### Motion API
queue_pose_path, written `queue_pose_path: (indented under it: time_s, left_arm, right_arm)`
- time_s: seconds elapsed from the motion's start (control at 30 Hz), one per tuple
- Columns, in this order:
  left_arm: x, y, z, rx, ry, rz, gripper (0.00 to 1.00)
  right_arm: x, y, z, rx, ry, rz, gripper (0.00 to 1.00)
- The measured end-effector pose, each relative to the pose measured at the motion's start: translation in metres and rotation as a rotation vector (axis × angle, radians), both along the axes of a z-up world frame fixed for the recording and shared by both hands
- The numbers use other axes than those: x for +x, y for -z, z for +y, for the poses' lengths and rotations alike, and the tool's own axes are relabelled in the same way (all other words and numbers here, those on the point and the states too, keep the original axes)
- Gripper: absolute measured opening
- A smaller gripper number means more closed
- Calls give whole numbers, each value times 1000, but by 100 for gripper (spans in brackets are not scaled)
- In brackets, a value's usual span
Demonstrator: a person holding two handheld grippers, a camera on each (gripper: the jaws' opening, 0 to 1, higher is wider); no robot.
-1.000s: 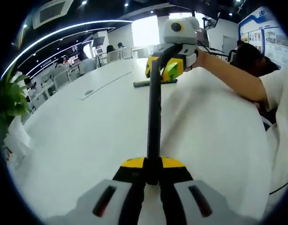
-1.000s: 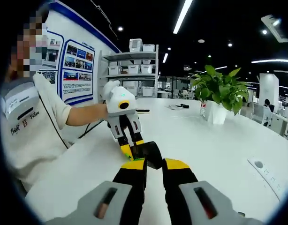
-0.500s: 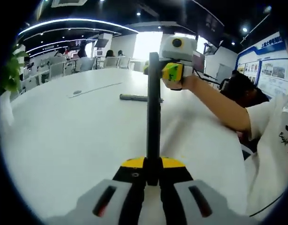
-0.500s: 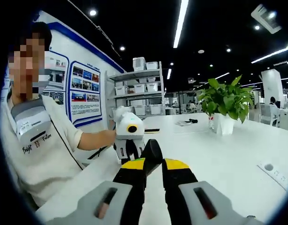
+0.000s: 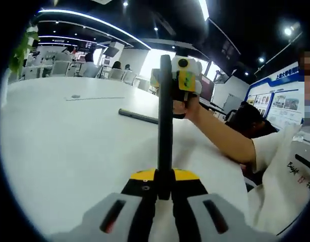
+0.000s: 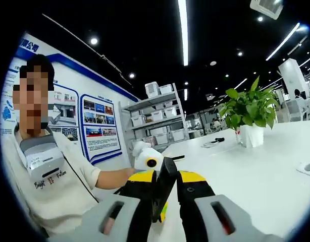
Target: Pflip the remote and laser pointer to the front side, press the buttons, and align them neatly on the table
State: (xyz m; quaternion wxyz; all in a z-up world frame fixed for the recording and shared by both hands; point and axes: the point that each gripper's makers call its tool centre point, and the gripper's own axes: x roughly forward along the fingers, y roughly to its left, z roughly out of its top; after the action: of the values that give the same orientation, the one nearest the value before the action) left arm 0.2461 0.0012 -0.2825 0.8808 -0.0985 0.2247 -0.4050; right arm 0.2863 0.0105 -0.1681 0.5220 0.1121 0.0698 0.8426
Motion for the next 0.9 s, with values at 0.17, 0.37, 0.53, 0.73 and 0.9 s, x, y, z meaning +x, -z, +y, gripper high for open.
queue_pose_path:
  time_s: [0.17,0.37,0.53,0.73,0.9]
  left_arm:
    - [2,-8,-4,-78,1,-31,13]
    - [4,-10,-2,-101,-16,-37,13]
    - [3,-10,-1,-121,-20,-39,13]
    - [5,-16,-1,-168,-28,-35,13]
    - [7,-16,-1,-170,-32,-31,13]
  right_arm:
    - [-3,-13,1,35,-16,66,15]
    - [-3,-15,8,32,-12,118,14]
    - [-1,-15,9,12,-13,172,12]
    - [5,-16,11,42,-5,215,13]
    - [1,-18,13,64,-8,213,14]
